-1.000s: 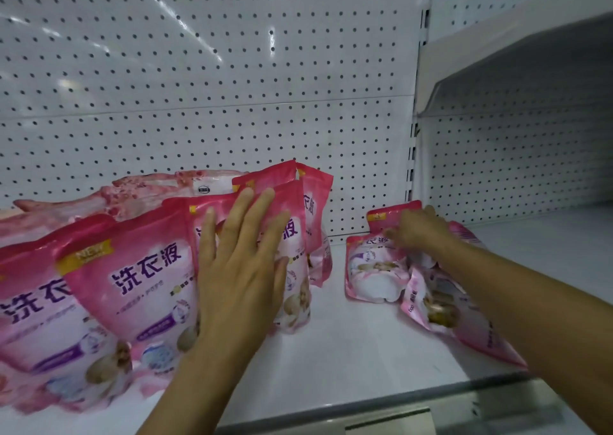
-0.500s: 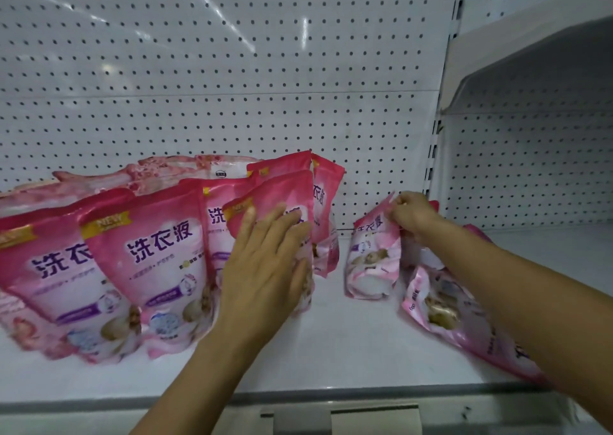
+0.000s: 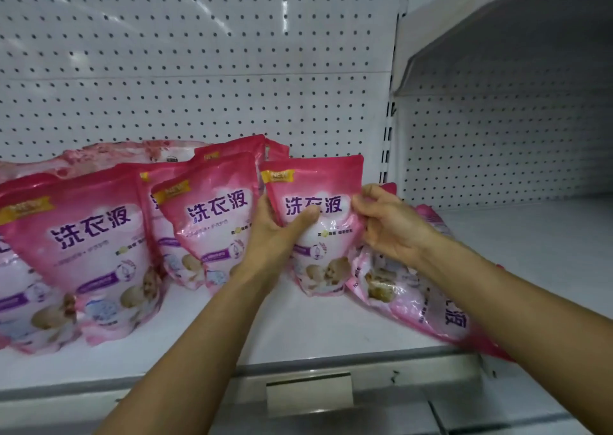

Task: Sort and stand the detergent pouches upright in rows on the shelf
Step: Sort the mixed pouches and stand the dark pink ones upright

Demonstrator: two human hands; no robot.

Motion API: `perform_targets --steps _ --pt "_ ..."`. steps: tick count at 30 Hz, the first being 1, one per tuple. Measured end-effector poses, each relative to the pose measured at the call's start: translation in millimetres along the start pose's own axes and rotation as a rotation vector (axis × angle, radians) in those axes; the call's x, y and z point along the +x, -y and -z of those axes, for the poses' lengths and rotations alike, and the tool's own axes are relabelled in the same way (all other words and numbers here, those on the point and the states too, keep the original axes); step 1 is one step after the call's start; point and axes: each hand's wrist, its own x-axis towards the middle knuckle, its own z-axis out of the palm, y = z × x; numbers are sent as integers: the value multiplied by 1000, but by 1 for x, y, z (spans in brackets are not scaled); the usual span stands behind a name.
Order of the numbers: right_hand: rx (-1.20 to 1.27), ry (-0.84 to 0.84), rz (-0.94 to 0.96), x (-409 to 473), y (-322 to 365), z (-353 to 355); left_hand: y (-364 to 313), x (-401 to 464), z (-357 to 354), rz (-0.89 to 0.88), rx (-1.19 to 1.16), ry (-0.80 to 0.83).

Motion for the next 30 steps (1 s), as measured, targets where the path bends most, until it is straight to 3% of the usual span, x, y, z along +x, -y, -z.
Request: perform_targets --steps 4,11,13,16,18,20,26,30 --pt "-476 15 64 -11 22 18 -3 -3 -12 -15 78 -79" --pt "-1050 -178 123 -54 44 97 11 -11 -14 -172 298 -475" --pt "-1300 -200 34 -64 42 119 10 -12 -9 -217 307 -542" --pt "-1586 -251 -290 -77 38 133 2 -12 -6 -318 292 -540" --pt "-1572 -259 -488 -82 35 134 -2 -9 -3 -354 310 -551" --pt "-1470 -239 -518 -84 31 135 -9 -6 -2 -380 330 -558" --pt "-875 -201 -144 -80 48 111 -13 -11 6 -452 322 -650" --pt "-825 -109 64 -53 72 60 -16 -18 13 -484 286 -723"
